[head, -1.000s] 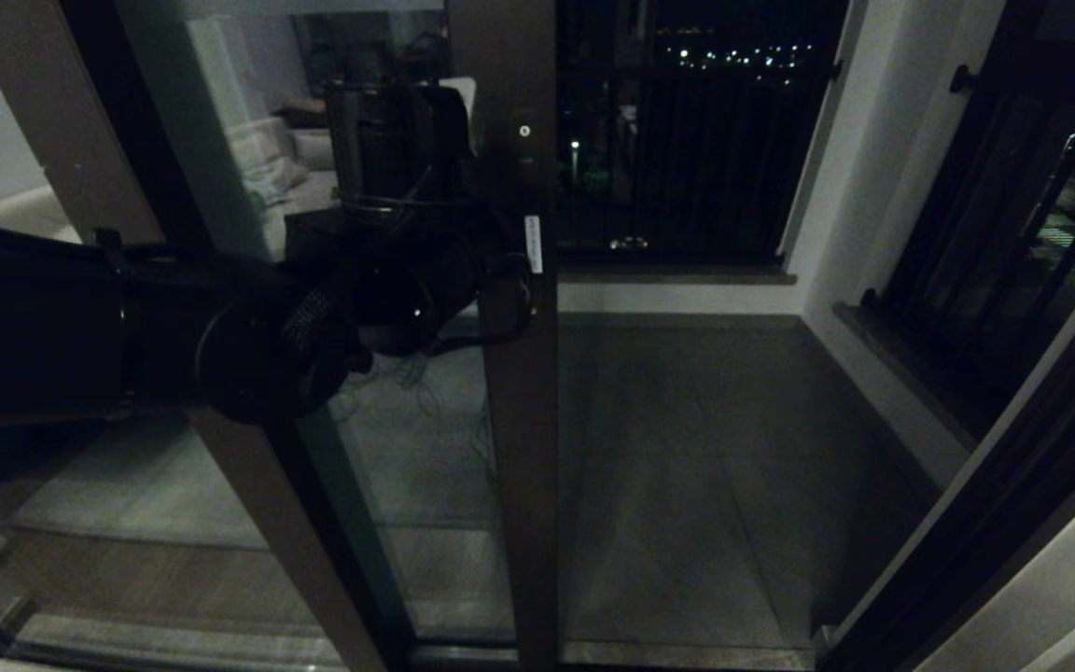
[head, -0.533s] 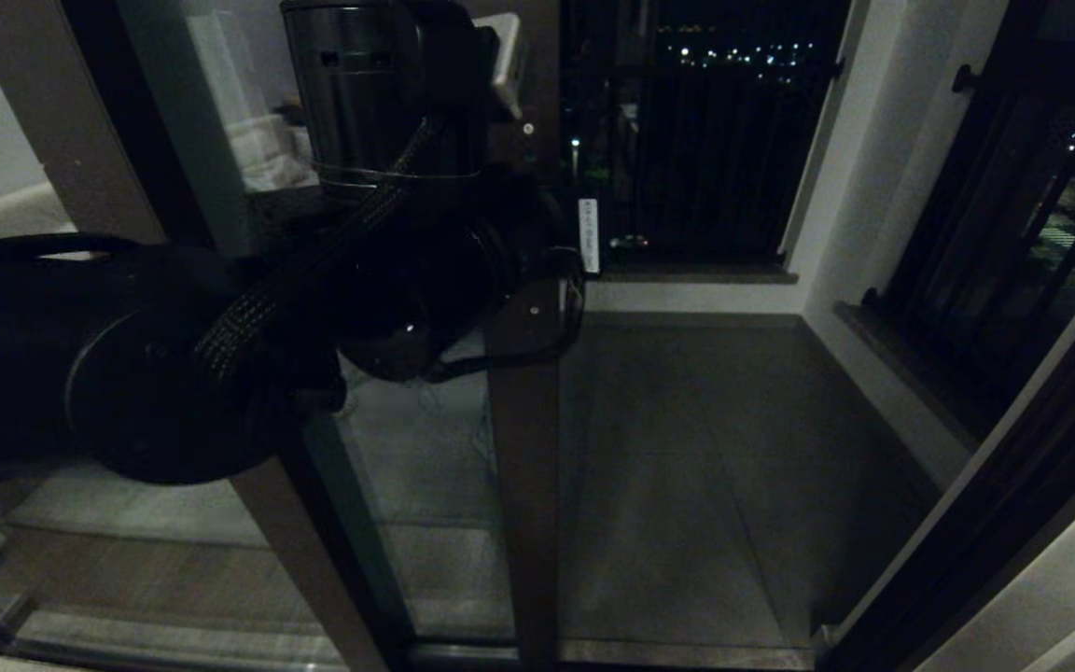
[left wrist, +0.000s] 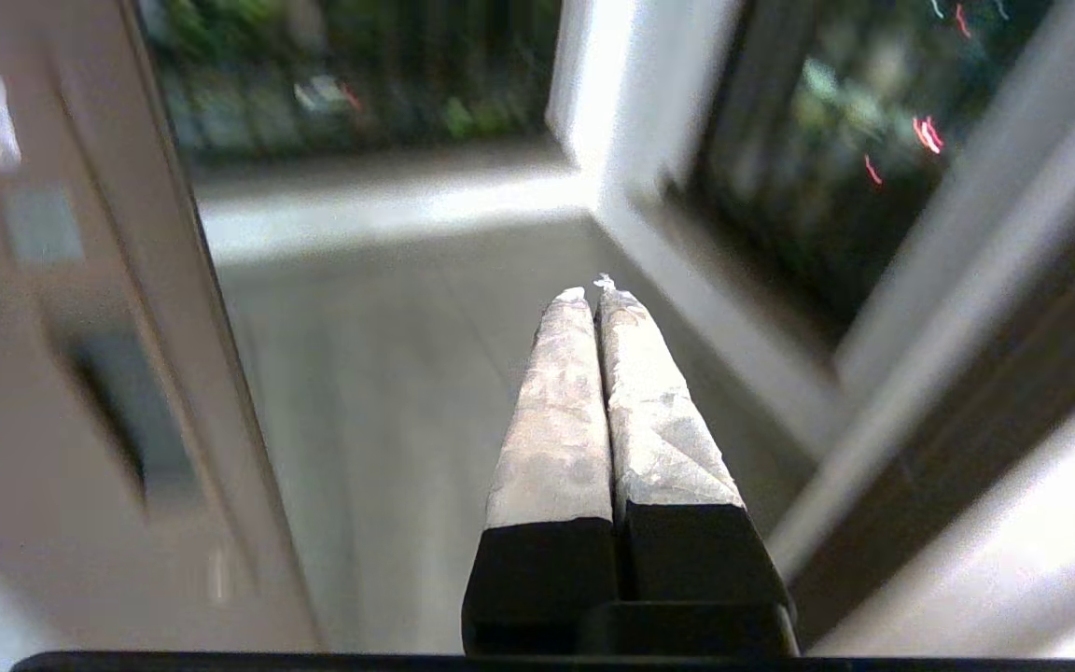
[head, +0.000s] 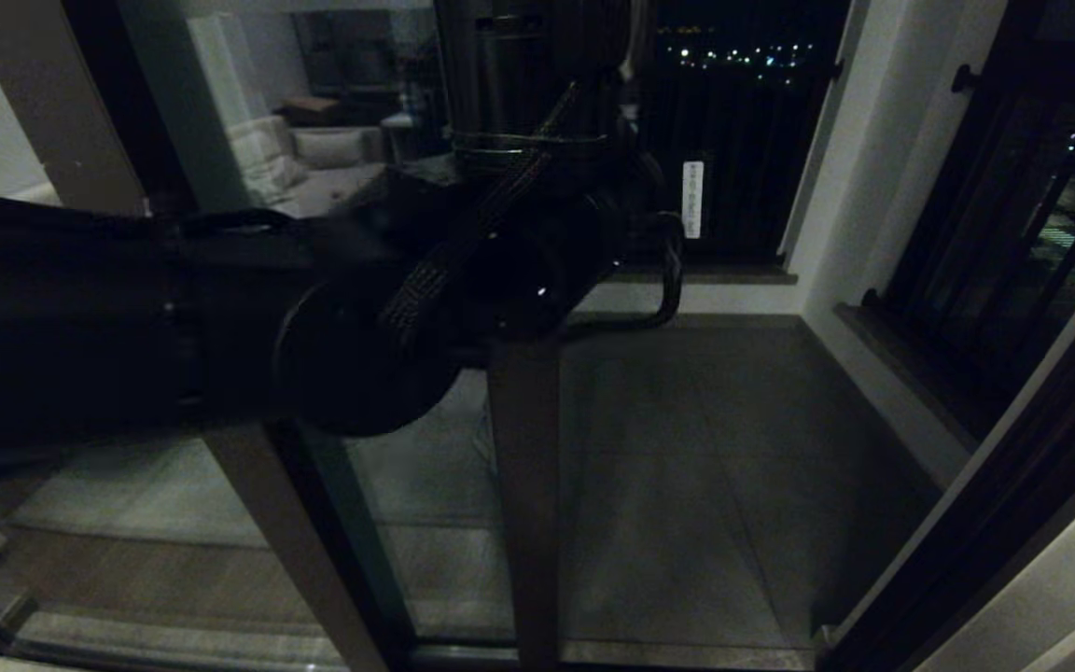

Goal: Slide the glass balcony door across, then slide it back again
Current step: Open the slid door

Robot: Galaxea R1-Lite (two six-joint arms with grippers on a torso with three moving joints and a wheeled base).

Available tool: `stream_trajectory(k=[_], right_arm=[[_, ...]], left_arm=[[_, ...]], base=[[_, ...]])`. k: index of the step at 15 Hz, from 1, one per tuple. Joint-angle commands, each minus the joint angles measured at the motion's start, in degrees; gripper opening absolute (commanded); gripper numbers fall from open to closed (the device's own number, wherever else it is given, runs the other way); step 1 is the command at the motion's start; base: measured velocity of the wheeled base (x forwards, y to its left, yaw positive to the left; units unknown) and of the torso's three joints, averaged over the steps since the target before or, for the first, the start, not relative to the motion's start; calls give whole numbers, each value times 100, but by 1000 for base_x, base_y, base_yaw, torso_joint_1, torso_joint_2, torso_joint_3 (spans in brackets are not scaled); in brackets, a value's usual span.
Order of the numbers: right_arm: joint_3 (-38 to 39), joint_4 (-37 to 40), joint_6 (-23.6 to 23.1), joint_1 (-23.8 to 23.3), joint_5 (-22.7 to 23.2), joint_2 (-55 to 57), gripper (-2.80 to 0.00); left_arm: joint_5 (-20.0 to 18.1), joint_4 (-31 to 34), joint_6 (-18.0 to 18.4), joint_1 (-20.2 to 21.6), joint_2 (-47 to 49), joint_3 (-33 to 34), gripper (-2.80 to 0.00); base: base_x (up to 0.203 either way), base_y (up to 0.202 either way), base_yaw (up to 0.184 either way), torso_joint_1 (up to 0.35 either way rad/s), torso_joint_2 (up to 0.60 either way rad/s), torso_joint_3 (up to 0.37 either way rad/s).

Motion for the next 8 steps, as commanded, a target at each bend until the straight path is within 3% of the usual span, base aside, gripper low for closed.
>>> stream_trajectory(k=[1,8], right_arm=[[1,0,-3,1,5,0,-280],[1,0,-3,1,5,0,-280]], left_arm=[[254,185,64,446,1025,-907,-280],[617,359,85,923,1082,-875,-280]], base=[[0,0,0,0,0,0],[0,0,0,0,0,0]])
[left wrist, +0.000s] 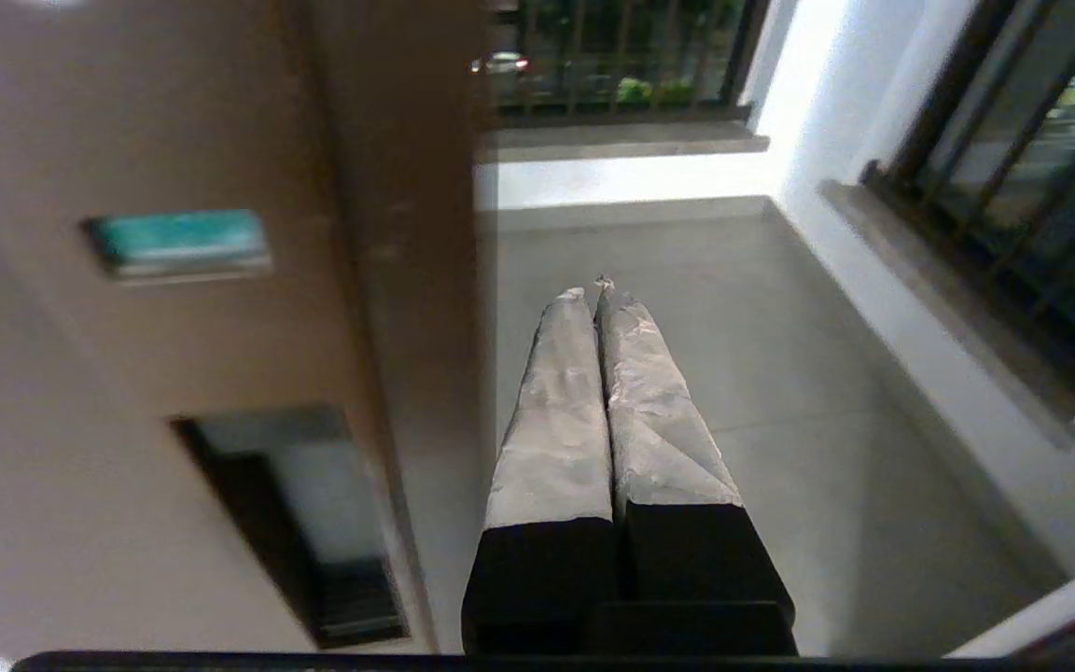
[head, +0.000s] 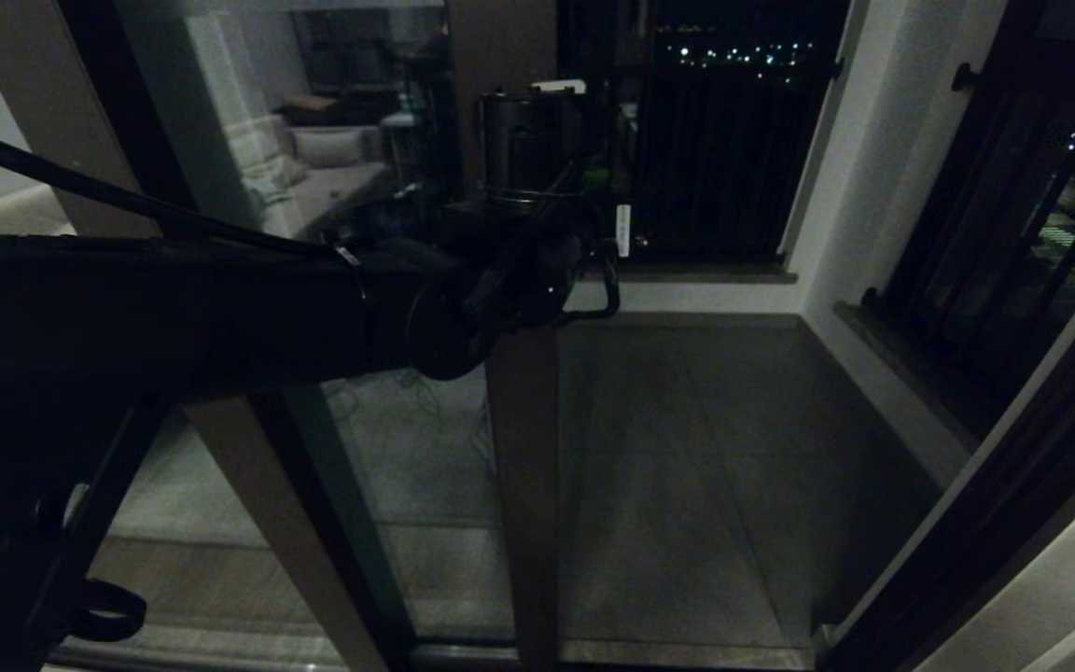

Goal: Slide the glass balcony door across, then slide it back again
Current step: Open the slid door

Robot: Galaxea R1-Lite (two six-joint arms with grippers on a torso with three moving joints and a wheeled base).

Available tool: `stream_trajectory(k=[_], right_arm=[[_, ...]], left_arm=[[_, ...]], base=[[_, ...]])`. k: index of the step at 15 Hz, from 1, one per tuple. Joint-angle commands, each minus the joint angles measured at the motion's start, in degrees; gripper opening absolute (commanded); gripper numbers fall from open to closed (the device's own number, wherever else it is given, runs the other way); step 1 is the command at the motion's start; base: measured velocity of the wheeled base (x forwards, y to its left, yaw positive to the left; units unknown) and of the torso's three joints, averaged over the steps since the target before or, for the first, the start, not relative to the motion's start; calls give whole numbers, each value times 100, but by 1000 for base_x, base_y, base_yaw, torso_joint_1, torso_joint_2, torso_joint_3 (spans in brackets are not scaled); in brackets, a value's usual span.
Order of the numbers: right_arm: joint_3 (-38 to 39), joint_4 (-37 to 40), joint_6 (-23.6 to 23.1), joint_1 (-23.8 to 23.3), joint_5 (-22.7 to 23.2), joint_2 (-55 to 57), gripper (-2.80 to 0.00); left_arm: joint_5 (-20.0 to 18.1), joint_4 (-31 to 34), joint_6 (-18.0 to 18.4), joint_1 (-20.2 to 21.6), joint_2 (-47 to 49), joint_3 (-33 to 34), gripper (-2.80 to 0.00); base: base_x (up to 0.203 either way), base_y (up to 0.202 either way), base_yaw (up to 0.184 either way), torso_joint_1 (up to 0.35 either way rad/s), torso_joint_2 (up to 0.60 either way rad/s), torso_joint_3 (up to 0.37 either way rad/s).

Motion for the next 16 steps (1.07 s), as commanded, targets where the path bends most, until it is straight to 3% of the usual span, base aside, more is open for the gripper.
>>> stream_trajectory(k=[1,7,16], right_arm=[[1,0,-6,1,2,0,-280],[1,0,-6,1,2,0,-280],[1,0,-6,1,2,0,-280]], left_arm=[[112,0,-5,166,30,113,-280],[232,18,3,362,-129,275,-280],[240,-44,-32,630,-822,1260,-280]], base=[[0,0,0,0,0,0],[0,0,0,0,0,0],[0,0,0,0,0,0]])
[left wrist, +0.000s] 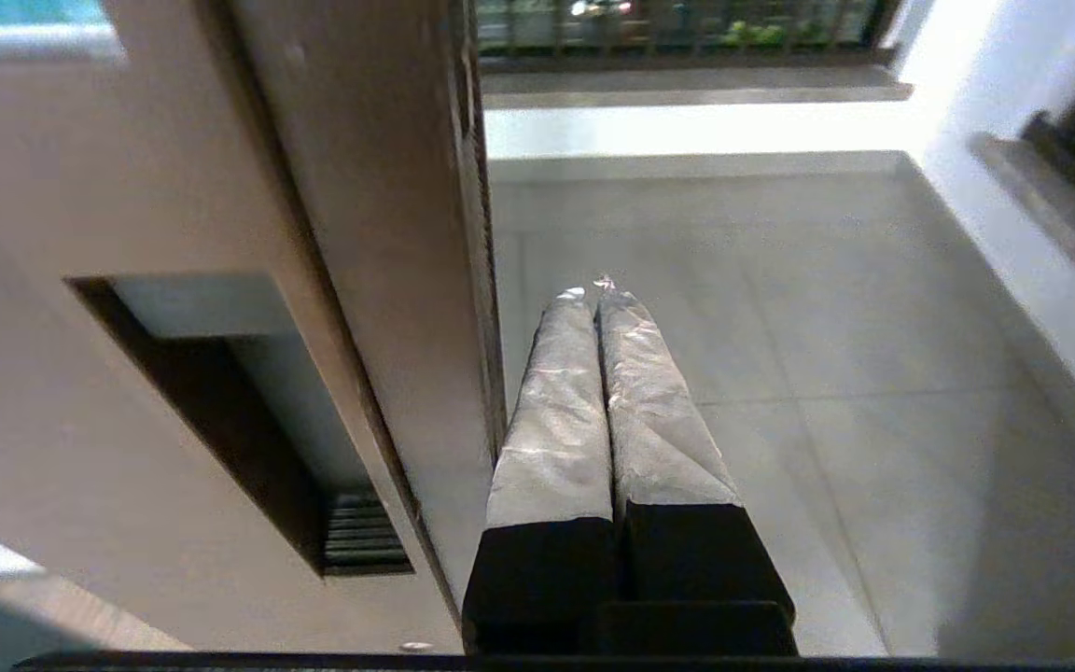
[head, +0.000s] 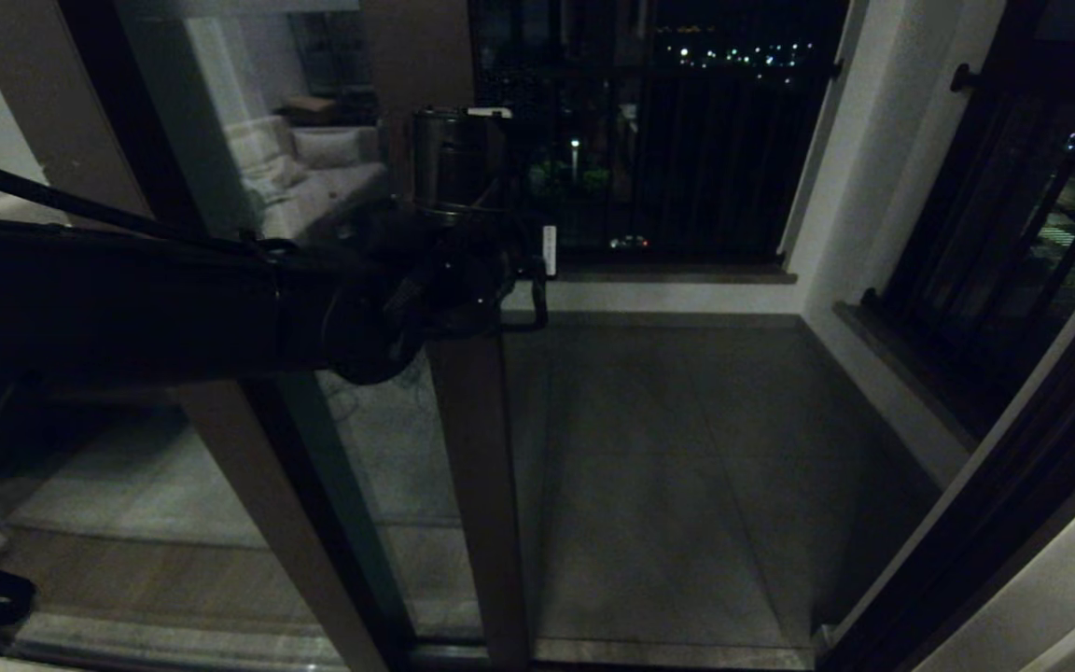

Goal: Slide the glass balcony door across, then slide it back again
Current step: Open the slid door

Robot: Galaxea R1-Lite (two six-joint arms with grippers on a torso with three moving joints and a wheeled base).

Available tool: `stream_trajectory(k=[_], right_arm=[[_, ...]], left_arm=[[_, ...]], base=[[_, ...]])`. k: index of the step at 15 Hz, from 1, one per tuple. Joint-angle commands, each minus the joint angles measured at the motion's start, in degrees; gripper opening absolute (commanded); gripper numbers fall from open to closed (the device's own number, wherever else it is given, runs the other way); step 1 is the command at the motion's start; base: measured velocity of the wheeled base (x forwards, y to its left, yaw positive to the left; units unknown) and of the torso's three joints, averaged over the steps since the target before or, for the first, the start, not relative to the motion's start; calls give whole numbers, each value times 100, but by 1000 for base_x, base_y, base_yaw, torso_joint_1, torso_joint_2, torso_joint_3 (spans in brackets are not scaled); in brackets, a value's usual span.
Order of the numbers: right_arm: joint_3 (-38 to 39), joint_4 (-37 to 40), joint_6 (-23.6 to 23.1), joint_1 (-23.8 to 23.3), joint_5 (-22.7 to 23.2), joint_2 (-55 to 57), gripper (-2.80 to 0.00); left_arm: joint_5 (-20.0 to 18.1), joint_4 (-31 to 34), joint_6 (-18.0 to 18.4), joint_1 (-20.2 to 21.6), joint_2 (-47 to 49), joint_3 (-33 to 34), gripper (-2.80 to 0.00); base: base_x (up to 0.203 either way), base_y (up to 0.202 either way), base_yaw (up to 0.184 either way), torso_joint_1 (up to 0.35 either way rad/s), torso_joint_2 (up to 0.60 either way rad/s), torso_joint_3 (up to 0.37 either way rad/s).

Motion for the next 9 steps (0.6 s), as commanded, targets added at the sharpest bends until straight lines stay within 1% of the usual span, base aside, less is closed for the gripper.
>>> stream_trajectory(k=[1,6,9], right_arm=[[1,2,-3,1,5,0,-280],[1,2,-3,1,5,4,-280],[1,2,-3,1,5,0,-280]], left_arm=[[-18,-50,-1,147,-201,96,-280],[-18,-59,-10,334,-464,512,-280],[-34,-52,-10,557,-552,535,-280]], base=[[0,0,0,0,0,0],[0,0,0,0,0,0],[0,0,0,0,0,0]])
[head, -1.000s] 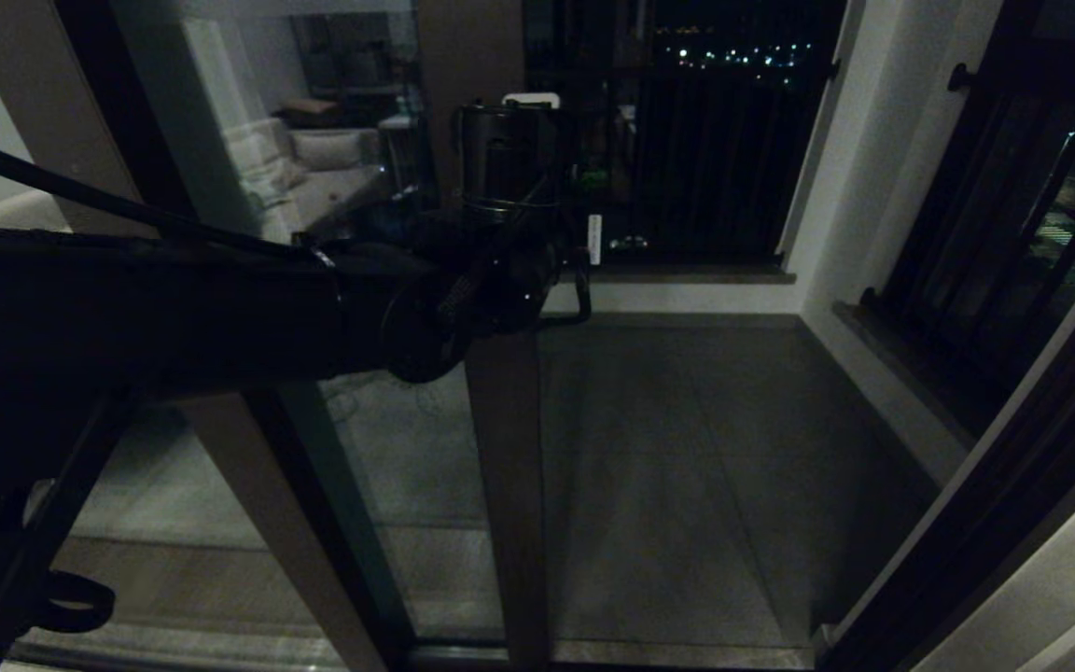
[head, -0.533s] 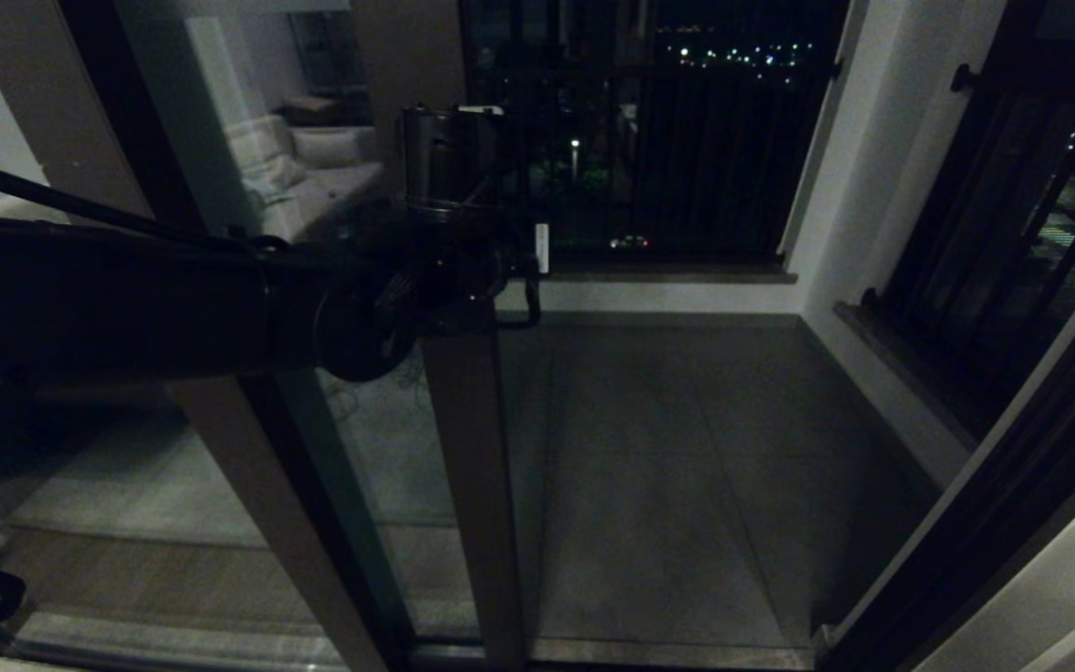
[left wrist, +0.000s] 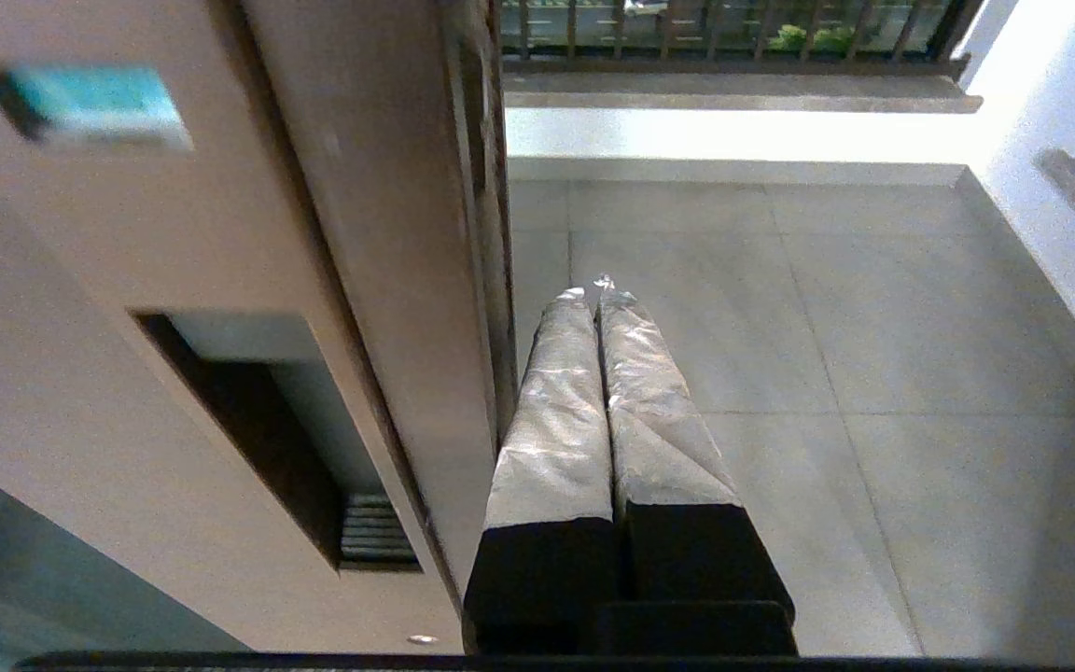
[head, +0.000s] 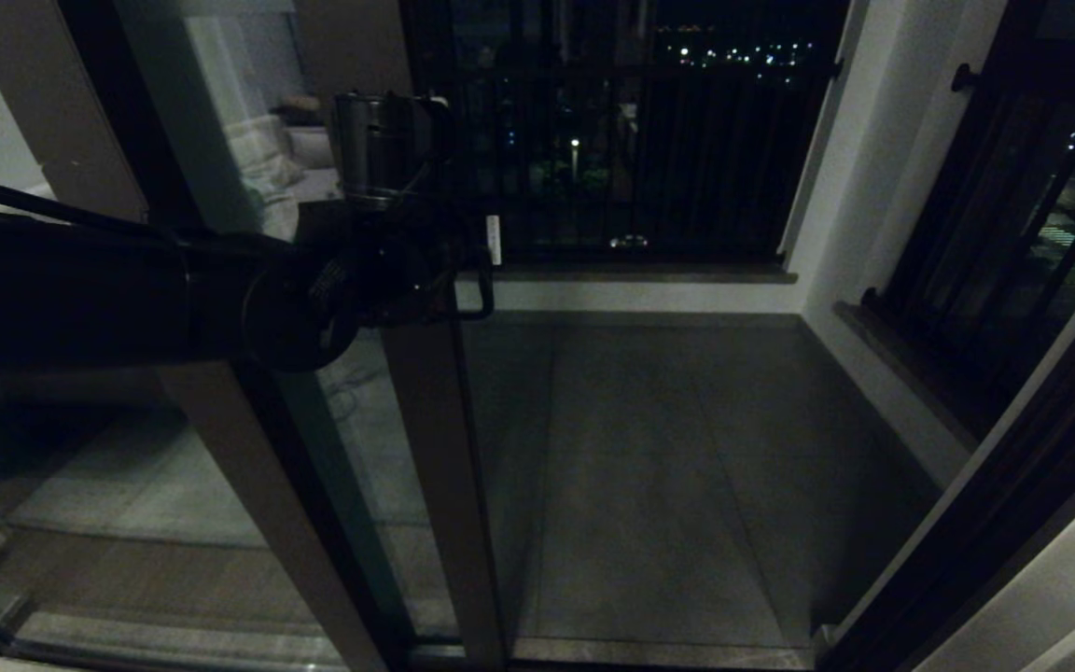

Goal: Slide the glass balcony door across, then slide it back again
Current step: Open the slid door

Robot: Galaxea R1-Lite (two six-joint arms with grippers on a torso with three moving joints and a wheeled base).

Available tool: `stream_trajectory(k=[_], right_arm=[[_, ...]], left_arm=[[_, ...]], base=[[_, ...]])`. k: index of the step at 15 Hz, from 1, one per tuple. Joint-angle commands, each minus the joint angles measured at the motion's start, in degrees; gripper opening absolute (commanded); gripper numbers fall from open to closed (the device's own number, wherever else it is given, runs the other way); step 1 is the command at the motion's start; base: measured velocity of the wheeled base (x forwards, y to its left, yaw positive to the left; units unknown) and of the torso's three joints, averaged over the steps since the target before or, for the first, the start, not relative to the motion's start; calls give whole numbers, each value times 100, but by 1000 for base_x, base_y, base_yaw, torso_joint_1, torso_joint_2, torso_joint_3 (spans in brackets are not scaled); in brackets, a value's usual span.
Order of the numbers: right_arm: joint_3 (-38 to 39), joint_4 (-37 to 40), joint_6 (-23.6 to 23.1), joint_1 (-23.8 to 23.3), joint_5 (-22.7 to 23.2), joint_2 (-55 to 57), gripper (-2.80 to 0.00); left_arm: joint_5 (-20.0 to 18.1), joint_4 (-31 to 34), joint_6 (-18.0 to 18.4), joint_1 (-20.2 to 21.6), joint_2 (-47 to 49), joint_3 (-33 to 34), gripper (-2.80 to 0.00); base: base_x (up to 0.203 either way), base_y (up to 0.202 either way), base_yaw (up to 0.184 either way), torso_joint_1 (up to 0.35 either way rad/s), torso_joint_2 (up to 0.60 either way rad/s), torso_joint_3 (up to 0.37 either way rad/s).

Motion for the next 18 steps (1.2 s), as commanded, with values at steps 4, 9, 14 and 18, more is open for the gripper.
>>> stream_trajectory(k=[4,9,14,18], right_arm=[[1,2,-3,1,2,0,-280],[1,2,-3,1,2,0,-280],[1,2,-3,1,2,0,-280],[1,2,-3,1,2,0,-280]], left_arm=[[-49,-21,-1,504,-344,350,-280],[-136,-25,-1,744,-557,605,-280],[-136,-25,-1,837,-607,614,-280],[-139,-25,-13,837,-736,686,-280]], base=[[0,0,0,0,0,0],[0,0,0,0,0,0],[0,0,0,0,0,0],[0,0,0,0,0,0]])
